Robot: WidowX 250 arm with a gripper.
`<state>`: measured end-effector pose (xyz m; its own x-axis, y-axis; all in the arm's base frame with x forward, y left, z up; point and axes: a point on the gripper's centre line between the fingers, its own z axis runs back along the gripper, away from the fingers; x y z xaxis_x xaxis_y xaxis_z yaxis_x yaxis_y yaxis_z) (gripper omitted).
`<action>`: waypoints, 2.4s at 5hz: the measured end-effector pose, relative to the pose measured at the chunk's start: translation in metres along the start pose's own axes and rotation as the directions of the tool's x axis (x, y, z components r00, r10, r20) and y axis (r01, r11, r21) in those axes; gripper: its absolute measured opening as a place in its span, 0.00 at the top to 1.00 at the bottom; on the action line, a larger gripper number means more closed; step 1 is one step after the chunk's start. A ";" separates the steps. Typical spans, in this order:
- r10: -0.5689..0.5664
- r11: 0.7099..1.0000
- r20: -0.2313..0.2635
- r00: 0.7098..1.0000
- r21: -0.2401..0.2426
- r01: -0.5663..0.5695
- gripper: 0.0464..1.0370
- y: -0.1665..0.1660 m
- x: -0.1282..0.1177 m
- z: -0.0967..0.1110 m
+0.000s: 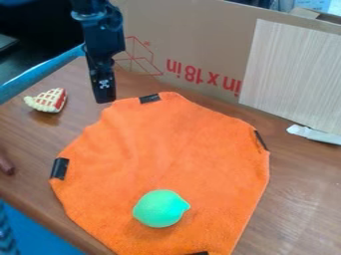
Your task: Fold the cloth from the top left to the bottom right
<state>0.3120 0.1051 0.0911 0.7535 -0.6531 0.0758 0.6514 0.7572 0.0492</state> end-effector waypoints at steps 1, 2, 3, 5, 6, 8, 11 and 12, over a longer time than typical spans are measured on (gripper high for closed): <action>0.012 1.000 0.056 0.998 0.021 -0.013 0.04 0.021 0.015 -0.013; 0.046 0.997 0.047 0.998 0.060 -0.049 0.04 0.047 0.022 -0.029; 0.042 0.994 0.044 0.998 0.095 -0.046 0.04 0.067 0.035 -0.041; 0.056 0.993 0.030 0.998 0.099 -0.059 0.04 0.096 0.050 -0.067; 0.055 0.994 0.012 0.998 0.094 -0.056 0.04 0.098 0.055 -0.080; 0.036 0.997 -0.036 0.999 0.070 -0.033 0.06 0.092 0.061 -0.106; 0.034 0.997 -0.045 0.998 0.073 -0.030 0.84 0.097 0.063 -0.108; 0.044 0.997 -0.043 0.998 0.068 -0.041 0.95 0.104 0.063 -0.109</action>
<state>0.4369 0.1414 -0.0075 0.7844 -0.6193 0.0351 0.6125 0.7823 0.1138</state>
